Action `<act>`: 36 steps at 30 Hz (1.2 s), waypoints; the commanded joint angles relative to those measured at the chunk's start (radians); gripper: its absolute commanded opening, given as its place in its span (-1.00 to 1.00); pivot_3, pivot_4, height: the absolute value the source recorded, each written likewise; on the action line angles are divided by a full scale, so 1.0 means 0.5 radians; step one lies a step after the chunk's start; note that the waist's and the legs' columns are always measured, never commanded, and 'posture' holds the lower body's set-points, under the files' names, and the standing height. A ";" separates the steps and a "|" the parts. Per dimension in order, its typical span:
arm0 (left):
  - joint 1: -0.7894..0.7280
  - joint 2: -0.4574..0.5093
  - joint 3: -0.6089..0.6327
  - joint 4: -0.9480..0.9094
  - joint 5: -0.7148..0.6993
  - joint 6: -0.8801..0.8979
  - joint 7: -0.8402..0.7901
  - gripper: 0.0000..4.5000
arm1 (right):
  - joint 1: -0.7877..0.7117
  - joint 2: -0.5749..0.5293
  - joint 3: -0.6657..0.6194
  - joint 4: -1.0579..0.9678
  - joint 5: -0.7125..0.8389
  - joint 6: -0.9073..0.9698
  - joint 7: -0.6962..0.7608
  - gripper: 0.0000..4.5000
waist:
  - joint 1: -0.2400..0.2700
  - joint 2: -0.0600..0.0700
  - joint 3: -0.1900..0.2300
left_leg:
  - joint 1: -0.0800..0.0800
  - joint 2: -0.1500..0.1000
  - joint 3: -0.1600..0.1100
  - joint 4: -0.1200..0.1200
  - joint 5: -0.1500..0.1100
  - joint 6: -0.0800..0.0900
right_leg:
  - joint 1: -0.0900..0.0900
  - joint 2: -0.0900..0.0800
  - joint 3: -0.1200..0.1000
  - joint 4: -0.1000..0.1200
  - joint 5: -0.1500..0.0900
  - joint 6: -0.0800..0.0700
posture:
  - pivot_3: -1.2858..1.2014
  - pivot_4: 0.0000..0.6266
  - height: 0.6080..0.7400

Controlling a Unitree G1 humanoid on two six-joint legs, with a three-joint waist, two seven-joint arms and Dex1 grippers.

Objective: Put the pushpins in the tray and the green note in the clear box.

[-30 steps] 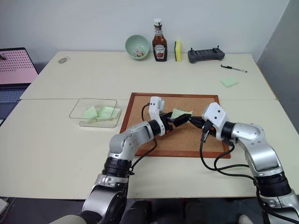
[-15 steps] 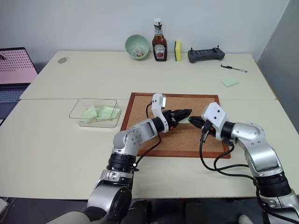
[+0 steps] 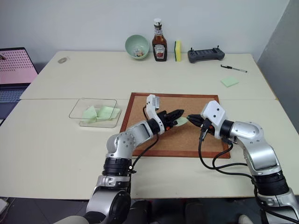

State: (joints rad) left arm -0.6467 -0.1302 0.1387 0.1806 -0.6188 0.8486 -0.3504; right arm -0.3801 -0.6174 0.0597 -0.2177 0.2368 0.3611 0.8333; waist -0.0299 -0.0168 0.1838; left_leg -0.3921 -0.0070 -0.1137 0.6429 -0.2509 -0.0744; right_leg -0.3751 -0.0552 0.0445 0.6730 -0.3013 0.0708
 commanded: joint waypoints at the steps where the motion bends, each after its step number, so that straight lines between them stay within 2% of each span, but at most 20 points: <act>1: 0.014 -0.093 0.002 -0.101 -0.108 0.032 0.027 -0.98 | -0.024 0.023 -0.080 -0.039 0.060 0.034 -0.045 -1.00 | 0.000 0.000 0.000 | 0.000 0.000 0.000 0.000 0.000 0.000 | 0.000 0.000 0.000 0.000 0.000 0.000 | 0.03 -0.52 1.00; 13: 0.120 0.030 0.007 -0.171 -0.102 -0.005 0.032 -0.98 | -0.022 0.039 -0.090 -0.034 0.067 0.024 -0.110 -1.00 | -0.001 0.000 0.000 | 0.000 0.000 0.000 0.000 0.000 0.000 | 0.000 0.000 0.000 0.000 0.000 0.000 | 0.03 -0.52 1.00; 24: 0.203 0.083 -0.086 -0.213 -0.039 -0.072 0.022 -0.98 | -0.097 0.178 -0.286 -0.098 0.367 0.347 -0.268 -1.00 | 0.001 0.000 0.000 | 0.000 0.000 0.000 0.001 0.000 0.000 | 0.000 0.000 0.000 0.001 0.000 0.000 | 0.03 -0.52 1.00; 31: 0.231 0.150 -0.152 -0.254 -0.019 -0.134 -0.093 -0.98 | -0.099 0.174 -0.296 -0.124 0.409 0.391 -0.303 -1.00 | -0.002 0.000 0.000 | 0.000 0.000 0.000 0.000 0.000 0.001 | 0.000 0.000 0.000 0.001 0.000 0.000 | 0.03 -0.52 1.00; 35: 0.266 0.237 -0.158 -0.290 -0.025 -0.168 -0.175 -0.74 | -0.105 0.167 -0.282 -0.122 0.398 0.369 -0.298 -1.00 | -0.003 0.000 0.000 | 0.000 0.000 0.000 0.000 0.000 0.001 | 0.000 0.000 0.000 0.001 0.000 0.000 | 0.03 -0.52 1.00; 36: 0.272 0.250 -0.150 -0.296 -0.034 -0.173 -0.191 -0.60 | -0.105 0.165 -0.279 -0.121 0.395 0.365 -0.296 -1.00 | -0.003 0.000 0.000 | 0.000 0.000 0.000 0.000 0.000 0.001 | -0.001 0.000 0.000 0.001 0.000 0.000 | 0.03 -0.52 1.00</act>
State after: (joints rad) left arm -0.5159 -0.0160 0.0629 0.0796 -0.6267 0.7877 -0.4139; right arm -0.4114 -0.5283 -0.0596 -0.2345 0.4208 0.5582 0.6867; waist -0.0316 -0.0166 0.1838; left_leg -0.3919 -0.0069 -0.1137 0.6430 -0.2510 -0.0742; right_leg -0.3753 -0.0550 0.0447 0.6736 -0.3012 0.0706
